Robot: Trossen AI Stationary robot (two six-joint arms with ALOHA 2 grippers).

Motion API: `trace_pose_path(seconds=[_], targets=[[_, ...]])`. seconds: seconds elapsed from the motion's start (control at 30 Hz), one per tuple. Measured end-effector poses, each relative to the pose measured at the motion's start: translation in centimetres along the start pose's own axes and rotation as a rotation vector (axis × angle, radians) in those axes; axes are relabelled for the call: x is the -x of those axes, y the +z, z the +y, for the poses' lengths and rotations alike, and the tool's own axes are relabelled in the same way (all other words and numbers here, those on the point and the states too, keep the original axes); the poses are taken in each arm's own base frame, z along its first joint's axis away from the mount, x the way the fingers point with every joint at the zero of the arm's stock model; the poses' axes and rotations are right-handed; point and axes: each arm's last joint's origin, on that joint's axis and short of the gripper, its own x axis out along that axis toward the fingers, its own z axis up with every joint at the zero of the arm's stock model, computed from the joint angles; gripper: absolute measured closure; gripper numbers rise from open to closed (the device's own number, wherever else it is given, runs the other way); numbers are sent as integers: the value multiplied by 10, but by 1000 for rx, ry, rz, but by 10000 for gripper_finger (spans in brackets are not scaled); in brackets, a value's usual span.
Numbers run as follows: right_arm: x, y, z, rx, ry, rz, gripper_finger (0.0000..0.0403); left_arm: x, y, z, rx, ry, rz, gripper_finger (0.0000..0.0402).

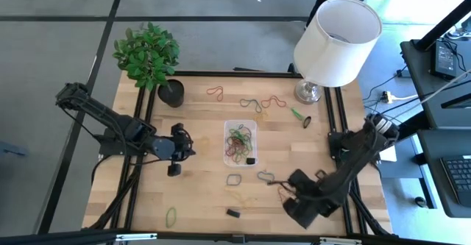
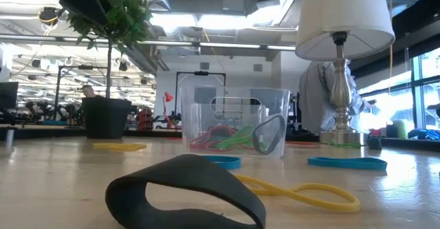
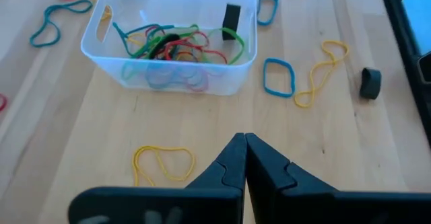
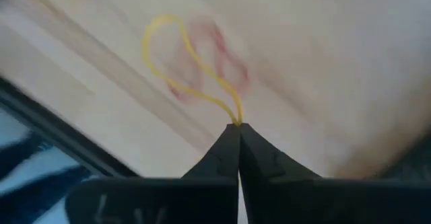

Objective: Pick and place rubber bands into bin
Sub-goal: Put the yellow rubber band into the transparent container

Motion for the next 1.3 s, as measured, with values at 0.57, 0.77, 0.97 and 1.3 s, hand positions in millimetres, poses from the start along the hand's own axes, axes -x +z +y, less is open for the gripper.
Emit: trace_pose_path(seconds=[0.57, 0.77, 0.97, 1.3], targets=[[24, 187, 13, 268, 178, -441, 403, 0, 1, 0, -15, -2, -6, 398], [0, 232, 10, 304, 140, -482, 403, 0, 1, 0, -14, -3, -7, 398], [-37, 245, 15, 342, 99, -368, 403, 0, 1, 0, -14, -3, -9, 398], [-76, 244, 24, 331, 77, -222, 380, 0, 1, 0, -13, -3, -9, 398]])
